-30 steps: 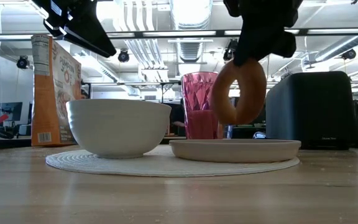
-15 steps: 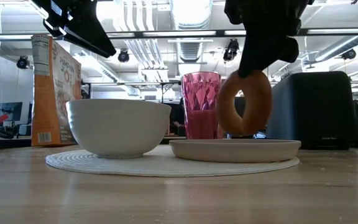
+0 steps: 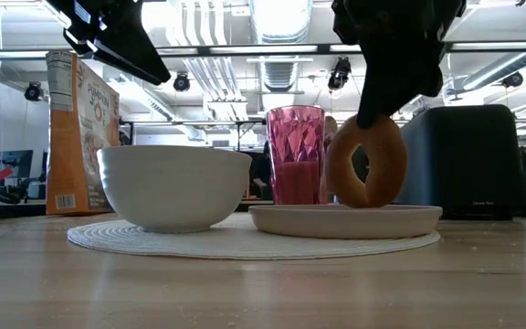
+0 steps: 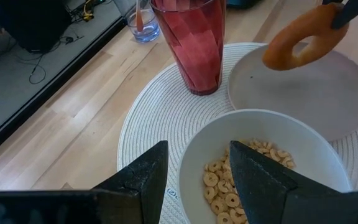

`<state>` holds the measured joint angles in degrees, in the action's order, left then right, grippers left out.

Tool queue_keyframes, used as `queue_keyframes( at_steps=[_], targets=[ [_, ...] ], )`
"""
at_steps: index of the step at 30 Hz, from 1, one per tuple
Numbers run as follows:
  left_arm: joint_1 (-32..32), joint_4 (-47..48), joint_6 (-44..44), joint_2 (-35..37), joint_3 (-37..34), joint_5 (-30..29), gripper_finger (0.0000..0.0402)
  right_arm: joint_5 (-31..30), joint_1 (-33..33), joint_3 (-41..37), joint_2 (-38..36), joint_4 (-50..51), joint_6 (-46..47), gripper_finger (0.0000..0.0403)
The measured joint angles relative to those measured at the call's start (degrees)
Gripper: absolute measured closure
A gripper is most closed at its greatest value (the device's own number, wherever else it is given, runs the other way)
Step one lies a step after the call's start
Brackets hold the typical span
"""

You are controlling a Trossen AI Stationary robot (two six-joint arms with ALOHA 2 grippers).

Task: Arrange a breakfast setting
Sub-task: Put the toasted bread on the light brown plate, then put the red apple on the white table mat to the left of the red glass

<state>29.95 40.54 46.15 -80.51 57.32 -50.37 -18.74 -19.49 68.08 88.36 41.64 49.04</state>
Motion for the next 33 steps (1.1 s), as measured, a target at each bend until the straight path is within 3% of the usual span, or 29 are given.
queue_keyframes(
  at_steps=[17, 33],
  targets=[
    [0.0, 0.0, 0.0, 0.0, 0.0, 0.0, 0.0247, -0.8, 0.0, -2.1, 0.0, 0.0, 0.0, 0.0332],
    [0.0, 0.4, 0.0, 0.0, 0.0, 0.0, 0.0247, 0.7, 0.0, -2.1, -0.6, -0.9, -1.2, 0.024]
  ],
)
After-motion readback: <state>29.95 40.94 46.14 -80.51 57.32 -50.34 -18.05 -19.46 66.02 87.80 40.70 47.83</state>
